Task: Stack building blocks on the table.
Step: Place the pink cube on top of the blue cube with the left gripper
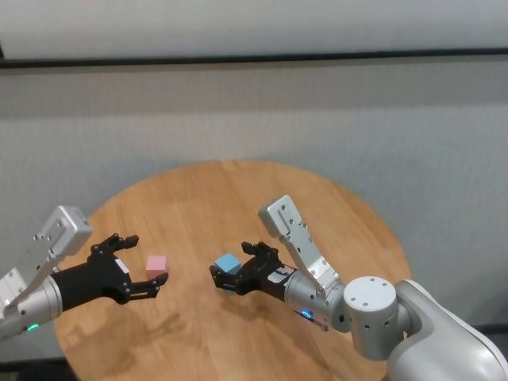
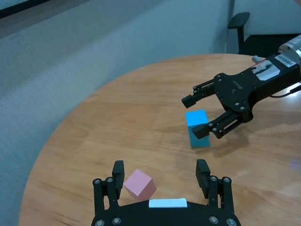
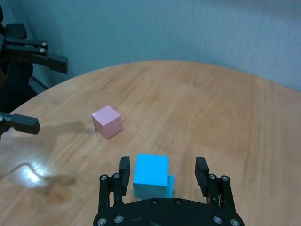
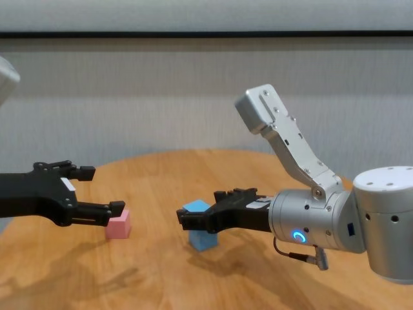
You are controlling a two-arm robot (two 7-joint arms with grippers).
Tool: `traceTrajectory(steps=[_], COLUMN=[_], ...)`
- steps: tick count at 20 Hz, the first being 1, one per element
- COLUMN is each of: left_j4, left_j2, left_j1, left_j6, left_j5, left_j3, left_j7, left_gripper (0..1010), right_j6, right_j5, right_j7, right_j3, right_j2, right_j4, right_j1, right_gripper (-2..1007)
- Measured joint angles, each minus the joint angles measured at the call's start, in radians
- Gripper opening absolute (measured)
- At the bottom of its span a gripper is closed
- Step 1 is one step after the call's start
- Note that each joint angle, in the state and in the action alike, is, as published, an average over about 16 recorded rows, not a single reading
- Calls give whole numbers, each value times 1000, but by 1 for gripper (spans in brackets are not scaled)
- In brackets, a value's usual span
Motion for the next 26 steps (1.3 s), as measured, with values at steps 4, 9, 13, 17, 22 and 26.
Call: traceTrajectory(steps=[4,9,13,17,22,26], left_j4=[0,0,0,0,0,0], left_j2=[0,0,0,0,0,0], left_j1=[0,0,0,0,0,0], left_j6=[0,0,0,0,0,0], left_j5=[0,0,0,0,0,0], left_j3=[0,0,0,0,0,0], left_j7=[0,0,0,0,0,0], left_gripper=[1000,1000,1000,1000,1000,1000], right_j6=[-4,-8,-9,-9,-3,4], right_j5=[2,12,29,52,83,106], right_j7=[-8,-18,-27,-40,-57,-74], right_j3=[12,34,62,98,149,187], right_j2=[5,19,44,79,130,167], right_j4=[-21,-71,-135,-210,-301,-354], right_j1=[-7,-24,-47,-79,-129,-166], right_gripper=[912,981,1004,1004,1004,1004])
